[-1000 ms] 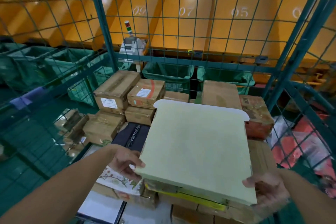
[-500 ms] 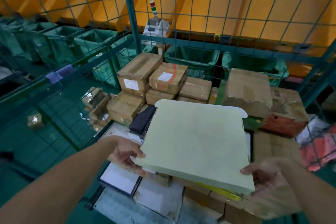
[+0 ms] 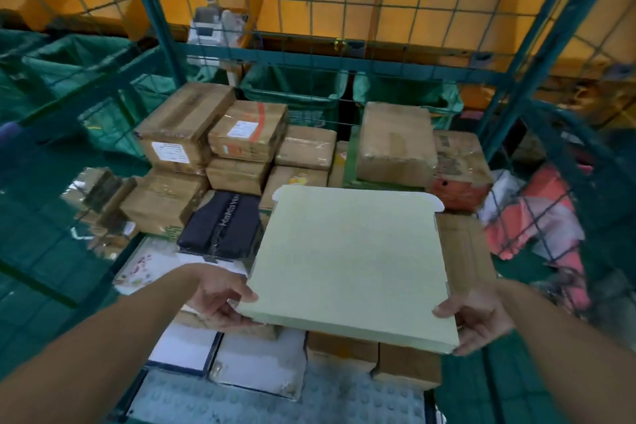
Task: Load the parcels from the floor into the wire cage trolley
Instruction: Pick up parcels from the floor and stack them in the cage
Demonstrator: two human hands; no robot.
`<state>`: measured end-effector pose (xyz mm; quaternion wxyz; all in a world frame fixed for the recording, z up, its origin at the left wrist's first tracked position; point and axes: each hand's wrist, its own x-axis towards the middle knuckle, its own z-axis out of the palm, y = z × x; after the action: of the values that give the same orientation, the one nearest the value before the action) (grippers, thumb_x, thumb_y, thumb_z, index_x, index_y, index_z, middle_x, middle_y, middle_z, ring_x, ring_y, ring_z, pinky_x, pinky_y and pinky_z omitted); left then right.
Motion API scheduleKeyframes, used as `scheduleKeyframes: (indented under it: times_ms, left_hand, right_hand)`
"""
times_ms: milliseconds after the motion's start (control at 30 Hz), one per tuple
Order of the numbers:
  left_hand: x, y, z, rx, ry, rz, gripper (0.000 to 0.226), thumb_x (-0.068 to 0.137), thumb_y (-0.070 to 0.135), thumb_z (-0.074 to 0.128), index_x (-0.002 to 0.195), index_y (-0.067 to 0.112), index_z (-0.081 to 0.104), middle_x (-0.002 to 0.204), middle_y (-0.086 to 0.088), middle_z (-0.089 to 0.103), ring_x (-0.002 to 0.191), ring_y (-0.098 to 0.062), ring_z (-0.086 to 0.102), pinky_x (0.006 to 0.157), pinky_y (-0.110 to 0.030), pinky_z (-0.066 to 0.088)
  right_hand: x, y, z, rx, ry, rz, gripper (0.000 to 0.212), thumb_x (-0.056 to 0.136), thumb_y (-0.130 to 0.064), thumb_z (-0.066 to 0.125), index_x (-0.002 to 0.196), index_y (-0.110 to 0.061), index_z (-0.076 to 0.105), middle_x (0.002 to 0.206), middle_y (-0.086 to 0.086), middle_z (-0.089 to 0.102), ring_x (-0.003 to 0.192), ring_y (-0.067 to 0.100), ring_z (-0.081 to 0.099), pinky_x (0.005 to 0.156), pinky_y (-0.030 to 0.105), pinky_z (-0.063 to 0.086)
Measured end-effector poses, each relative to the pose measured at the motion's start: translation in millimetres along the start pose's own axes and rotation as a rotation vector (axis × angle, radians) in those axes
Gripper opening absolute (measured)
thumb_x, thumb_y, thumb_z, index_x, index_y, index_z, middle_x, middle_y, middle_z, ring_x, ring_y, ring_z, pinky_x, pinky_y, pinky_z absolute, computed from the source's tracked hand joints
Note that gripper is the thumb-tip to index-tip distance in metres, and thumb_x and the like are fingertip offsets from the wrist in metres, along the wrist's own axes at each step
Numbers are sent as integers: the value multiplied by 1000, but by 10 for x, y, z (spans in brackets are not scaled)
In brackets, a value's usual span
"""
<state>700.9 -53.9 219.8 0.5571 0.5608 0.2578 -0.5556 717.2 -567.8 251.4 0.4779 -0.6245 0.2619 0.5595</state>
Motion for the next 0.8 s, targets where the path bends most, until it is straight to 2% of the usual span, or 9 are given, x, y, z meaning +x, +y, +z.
scheduleKeyframes:
  times_ms: [67,167,267,367,433,500,633,800]
  left_hand:
    - [104,116,143,44,-9,7,39,88,8,76,123,3,58,112,-15,74,104,-35,71,96,-42,58]
    - [288,306,324,116,-15,29,50,86,9,79,131,5,58,128,-13,68,109,-35,68,103,-43,54]
    - [383,479,469,173,-30,40,59,83,9,82,135,3,57,128,-14,69,111,-33,67,113,-43,45]
    - [391,612,564,172,-29,75,66,81,6,83,140,4,53,137,-18,62,114,-37,66,104,-43,53]
    - [368,664,575,162,-24,93,73,78,5,85,142,6,51,141,-20,56,116,-38,65,103,-44,54]
    - [327,686,559,162,-10,114,77,75,5,88,143,12,51,144,-20,54,120,-39,64,110,-48,48]
    - [179,877,518,150,27,201,82,72,4,90,142,21,51,144,-19,58,128,-39,59,114,-50,43]
    - [-24,1597,516,81,79,362,71,77,4,86,139,22,58,136,-14,66,118,-34,66,102,-42,53]
  right_hand:
    - [-75,150,-114,27,26,6,79,71,1,91,139,5,51,134,30,60,114,47,65,93,64,53]
    - [-148,376,-345,59,40,-5,75,74,0,88,139,5,51,132,28,62,117,45,65,100,62,50]
    - [-222,481,-510,81,47,-23,72,75,0,87,138,3,52,130,27,65,117,43,65,105,60,48]
    - [-270,483,-594,93,76,-58,73,73,1,88,137,1,53,131,27,64,115,43,66,106,61,47]
    - [-273,454,-614,94,81,-78,72,73,1,88,137,1,55,128,26,66,113,44,66,105,61,48]
    - [-270,415,-627,103,89,-89,69,73,2,86,135,1,56,123,25,69,115,43,65,104,62,48]
    - [-325,183,-676,114,102,-159,65,74,5,85,133,0,58,122,23,70,119,43,63,101,63,50]
    - [-538,-332,-984,173,169,-332,55,82,-3,82,132,2,60,110,20,74,102,39,70,87,54,58]
